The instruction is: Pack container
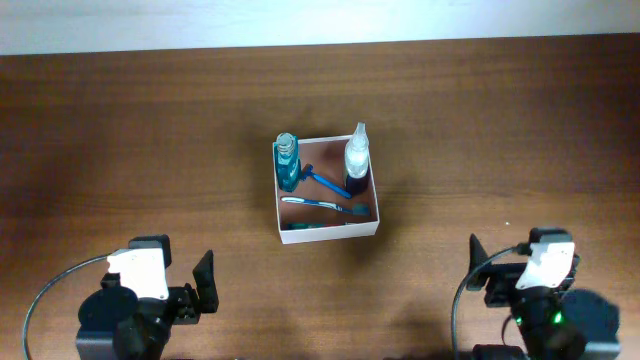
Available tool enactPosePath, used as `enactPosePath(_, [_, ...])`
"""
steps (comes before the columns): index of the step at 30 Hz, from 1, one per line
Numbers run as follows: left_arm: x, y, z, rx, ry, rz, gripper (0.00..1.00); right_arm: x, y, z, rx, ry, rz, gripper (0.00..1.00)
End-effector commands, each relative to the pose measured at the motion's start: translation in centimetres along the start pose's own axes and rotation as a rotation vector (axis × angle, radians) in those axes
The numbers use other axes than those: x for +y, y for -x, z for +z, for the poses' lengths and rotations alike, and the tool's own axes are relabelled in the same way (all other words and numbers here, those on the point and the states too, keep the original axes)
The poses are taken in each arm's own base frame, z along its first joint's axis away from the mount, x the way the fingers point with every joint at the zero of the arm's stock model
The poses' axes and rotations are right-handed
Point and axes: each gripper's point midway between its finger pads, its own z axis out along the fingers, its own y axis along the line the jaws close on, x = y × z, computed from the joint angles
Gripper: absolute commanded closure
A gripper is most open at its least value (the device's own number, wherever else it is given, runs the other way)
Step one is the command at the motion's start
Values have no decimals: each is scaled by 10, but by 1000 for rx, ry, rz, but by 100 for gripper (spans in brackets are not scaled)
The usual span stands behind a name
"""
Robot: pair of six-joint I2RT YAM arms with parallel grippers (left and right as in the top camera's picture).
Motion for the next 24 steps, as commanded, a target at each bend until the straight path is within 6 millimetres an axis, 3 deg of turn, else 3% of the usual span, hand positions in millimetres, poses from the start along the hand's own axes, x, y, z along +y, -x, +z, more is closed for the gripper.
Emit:
enactPosePath(1, [-2, -2, 1, 0, -12, -14, 1, 16, -14, 9, -135, 80, -58, 1])
enactPosePath(10, [-2, -2, 1, 0, -12, -14, 1, 18, 1, 44, -445, 68, -147, 1])
enactPosePath(13, [-2, -2, 1, 0, -12, -14, 1, 18, -13, 57, -465, 55, -197, 1])
enactPosePath(17, [-2, -2, 1, 0, -12, -14, 1, 18, -60, 77, -294, 75, -182, 1])
enactPosePath(24, [-2, -2, 1, 0, -12, -14, 1, 19, -58, 77, -299, 78, -181, 1])
